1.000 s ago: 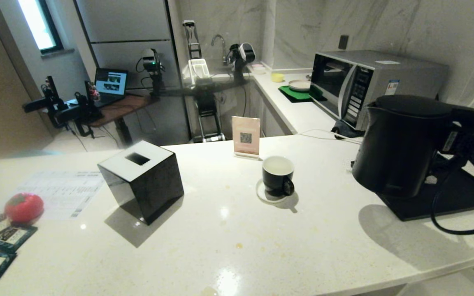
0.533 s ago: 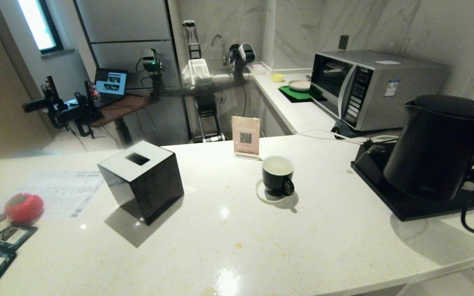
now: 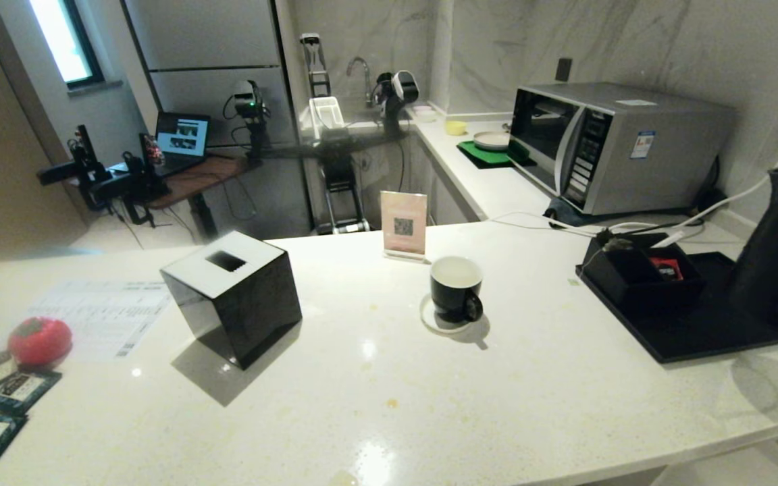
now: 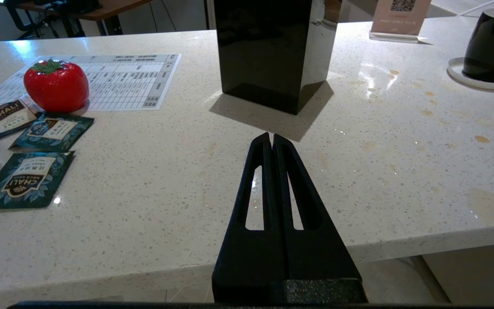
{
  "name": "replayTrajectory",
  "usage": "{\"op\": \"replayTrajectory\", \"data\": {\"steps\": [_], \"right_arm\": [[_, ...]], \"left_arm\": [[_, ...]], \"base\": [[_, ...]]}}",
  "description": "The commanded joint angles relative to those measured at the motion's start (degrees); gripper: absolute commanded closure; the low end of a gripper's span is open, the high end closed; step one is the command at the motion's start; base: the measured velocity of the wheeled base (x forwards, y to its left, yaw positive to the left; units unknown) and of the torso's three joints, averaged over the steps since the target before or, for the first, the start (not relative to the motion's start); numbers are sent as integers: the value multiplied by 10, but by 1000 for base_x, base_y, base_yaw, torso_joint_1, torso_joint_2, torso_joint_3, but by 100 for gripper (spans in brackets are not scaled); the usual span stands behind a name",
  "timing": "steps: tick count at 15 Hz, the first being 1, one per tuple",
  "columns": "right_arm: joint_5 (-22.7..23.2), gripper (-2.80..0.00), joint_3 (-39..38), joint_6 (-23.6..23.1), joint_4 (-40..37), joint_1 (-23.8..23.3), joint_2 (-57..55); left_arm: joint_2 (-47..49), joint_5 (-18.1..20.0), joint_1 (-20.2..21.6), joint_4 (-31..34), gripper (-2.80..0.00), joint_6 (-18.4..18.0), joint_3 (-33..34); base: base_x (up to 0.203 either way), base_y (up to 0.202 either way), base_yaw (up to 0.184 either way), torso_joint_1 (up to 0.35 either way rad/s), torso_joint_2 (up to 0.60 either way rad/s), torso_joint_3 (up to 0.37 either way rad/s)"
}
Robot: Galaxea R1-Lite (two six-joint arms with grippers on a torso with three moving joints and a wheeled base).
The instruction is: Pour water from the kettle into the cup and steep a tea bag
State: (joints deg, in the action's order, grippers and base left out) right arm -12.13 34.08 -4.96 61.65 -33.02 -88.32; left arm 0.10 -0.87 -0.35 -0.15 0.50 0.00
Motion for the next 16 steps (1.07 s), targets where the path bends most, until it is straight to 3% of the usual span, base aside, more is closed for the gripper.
{"op": "replayTrajectory", "data": {"steps": [1, 6, 16], "right_arm": [[-1, 0, 3, 5, 3, -57, -28], [-2, 0, 61, 9, 6, -105, -89], [-1, 0, 236, 7, -29, -116, -241]], "left_arm": [[1, 0, 0, 0, 0, 0, 0], [1, 0, 0, 0, 0, 0, 0], [1, 0, 0, 0, 0, 0, 0]], "base": [[0, 0, 0, 0, 0, 0], [0, 0, 0, 0, 0, 0], [0, 0, 0, 0, 0, 0]]}}
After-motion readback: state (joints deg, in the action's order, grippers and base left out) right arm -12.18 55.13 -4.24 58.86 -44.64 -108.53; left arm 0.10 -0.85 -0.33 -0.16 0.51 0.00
